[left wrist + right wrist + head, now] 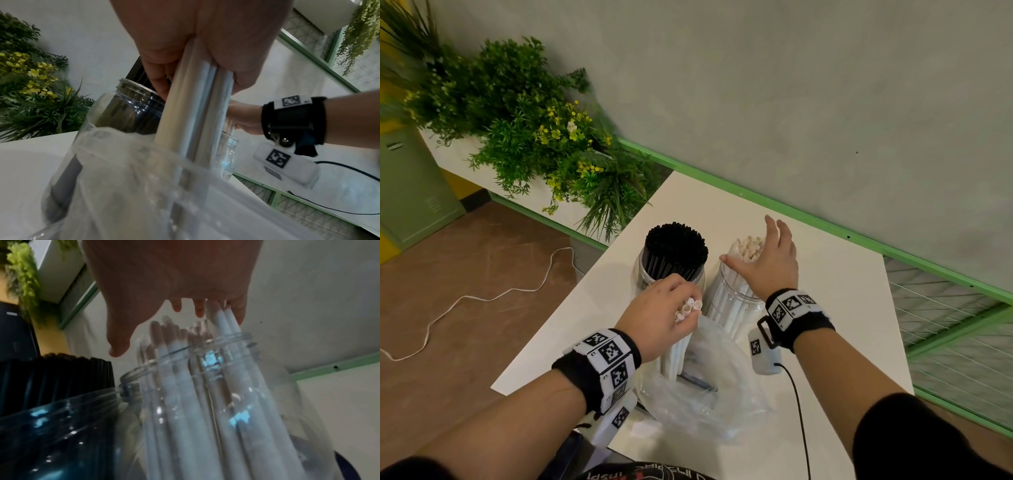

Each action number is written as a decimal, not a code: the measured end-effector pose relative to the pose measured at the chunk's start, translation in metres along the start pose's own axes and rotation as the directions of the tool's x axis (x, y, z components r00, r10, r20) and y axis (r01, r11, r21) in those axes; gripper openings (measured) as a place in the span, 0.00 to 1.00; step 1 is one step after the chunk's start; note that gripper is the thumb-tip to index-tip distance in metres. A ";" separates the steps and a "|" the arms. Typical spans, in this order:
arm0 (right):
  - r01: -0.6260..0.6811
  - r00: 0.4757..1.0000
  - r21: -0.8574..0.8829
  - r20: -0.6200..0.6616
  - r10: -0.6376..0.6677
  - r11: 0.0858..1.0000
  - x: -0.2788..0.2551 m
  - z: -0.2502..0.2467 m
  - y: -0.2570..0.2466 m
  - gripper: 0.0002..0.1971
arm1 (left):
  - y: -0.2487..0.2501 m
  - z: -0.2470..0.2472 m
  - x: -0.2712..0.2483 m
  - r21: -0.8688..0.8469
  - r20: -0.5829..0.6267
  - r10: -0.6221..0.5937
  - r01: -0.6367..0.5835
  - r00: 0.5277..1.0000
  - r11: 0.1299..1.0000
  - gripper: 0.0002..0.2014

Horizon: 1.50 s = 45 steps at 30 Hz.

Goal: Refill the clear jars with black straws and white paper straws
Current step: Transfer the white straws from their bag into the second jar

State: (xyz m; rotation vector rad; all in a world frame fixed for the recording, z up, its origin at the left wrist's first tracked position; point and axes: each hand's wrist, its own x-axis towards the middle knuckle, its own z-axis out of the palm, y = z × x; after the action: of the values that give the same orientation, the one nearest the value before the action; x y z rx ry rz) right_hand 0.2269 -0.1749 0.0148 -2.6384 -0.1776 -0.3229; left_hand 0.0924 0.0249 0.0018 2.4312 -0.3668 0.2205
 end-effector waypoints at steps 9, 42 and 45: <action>0.245 0.962 0.019 -0.133 -0.240 0.969 0.016 -0.001 0.009 0.24 | 0.003 -0.001 -0.001 0.004 0.011 -0.006 0.006 1.000 1.000 0.15; 0.226 0.967 0.052 0.109 -0.231 0.973 0.045 -0.004 0.006 0.18 | 0.004 -0.002 -0.006 0.001 0.036 0.005 -0.006 0.999 1.000 0.11; 0.285 0.932 -0.041 0.247 -0.267 0.958 0.047 -0.001 0.008 0.22 | 0.004 -0.002 -0.005 -0.004 0.044 0.002 -0.002 0.999 1.000 0.12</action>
State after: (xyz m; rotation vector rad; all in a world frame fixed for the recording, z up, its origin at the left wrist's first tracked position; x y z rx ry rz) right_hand 0.2732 -0.1797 0.0245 -2.7232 -0.6326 -0.1011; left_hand 0.0866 0.0243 0.0045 2.4348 -0.3892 0.1669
